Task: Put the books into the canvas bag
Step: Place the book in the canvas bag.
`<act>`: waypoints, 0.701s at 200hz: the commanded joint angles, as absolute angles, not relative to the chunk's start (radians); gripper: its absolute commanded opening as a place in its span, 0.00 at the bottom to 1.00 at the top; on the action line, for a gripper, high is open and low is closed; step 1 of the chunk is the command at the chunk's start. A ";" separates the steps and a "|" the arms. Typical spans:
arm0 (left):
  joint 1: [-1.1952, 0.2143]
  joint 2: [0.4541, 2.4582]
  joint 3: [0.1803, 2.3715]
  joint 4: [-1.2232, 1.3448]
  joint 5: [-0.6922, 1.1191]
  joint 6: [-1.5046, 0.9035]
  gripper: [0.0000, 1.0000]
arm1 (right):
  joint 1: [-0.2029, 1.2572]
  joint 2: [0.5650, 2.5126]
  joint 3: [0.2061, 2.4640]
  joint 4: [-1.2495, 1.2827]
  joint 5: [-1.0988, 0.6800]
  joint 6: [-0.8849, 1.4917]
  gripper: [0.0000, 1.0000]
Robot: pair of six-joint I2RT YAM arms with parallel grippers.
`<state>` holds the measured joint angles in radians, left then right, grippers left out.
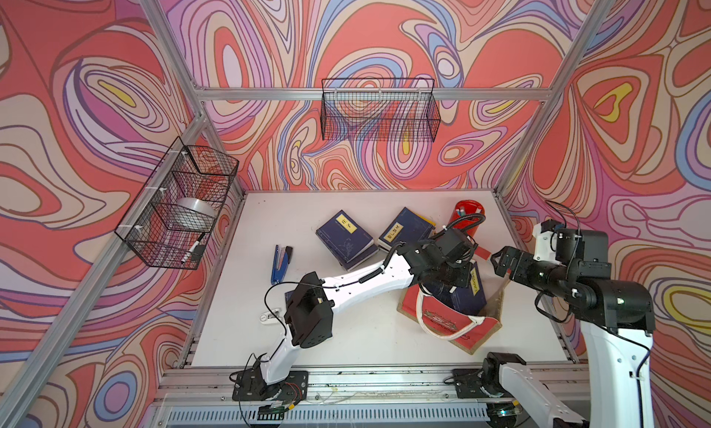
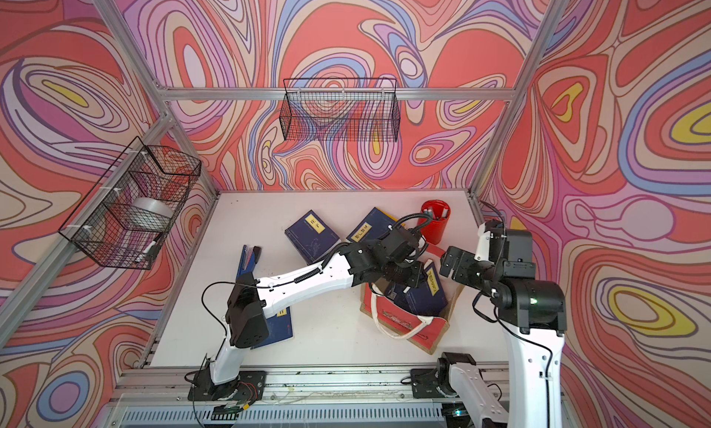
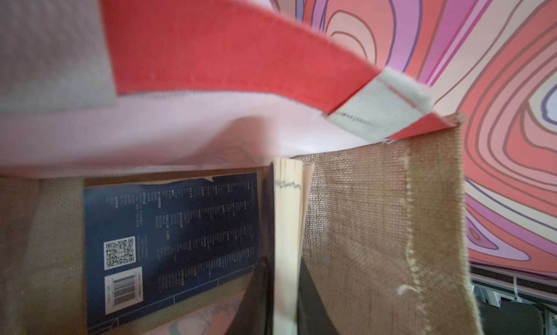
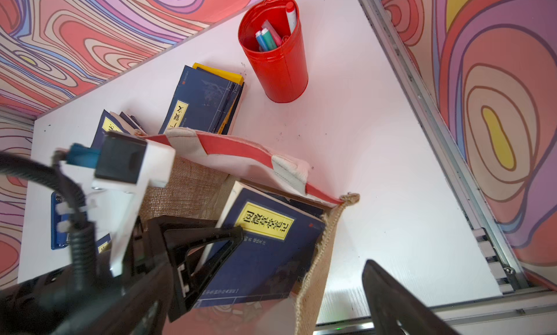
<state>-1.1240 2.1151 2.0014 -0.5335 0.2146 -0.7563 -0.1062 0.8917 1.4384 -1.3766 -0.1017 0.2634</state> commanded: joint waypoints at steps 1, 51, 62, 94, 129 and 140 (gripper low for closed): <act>-1.117 2.111 2.025 -0.575 0.223 -0.785 0.34 | -0.112 0.897 1.442 -1.395 -0.098 0.262 0.98; -1.073 2.012 1.915 -0.528 0.188 -0.783 0.51 | -0.112 0.904 1.436 -1.371 -0.098 0.252 0.98; -1.061 1.991 1.898 -0.516 0.189 -0.776 0.52 | -0.112 0.902 1.433 -1.366 -0.099 0.252 0.98; -1.033 1.944 1.871 -0.468 0.236 -0.739 0.57 | -0.112 0.902 1.424 -1.351 -0.104 0.250 0.98; -1.017 1.857 1.850 -0.418 0.301 -0.674 0.67 | -0.112 0.911 1.414 -1.316 -0.144 0.244 0.98; -1.002 1.808 1.838 -0.449 0.264 -0.670 0.68 | -0.112 0.908 1.411 -1.302 -0.165 0.236 0.98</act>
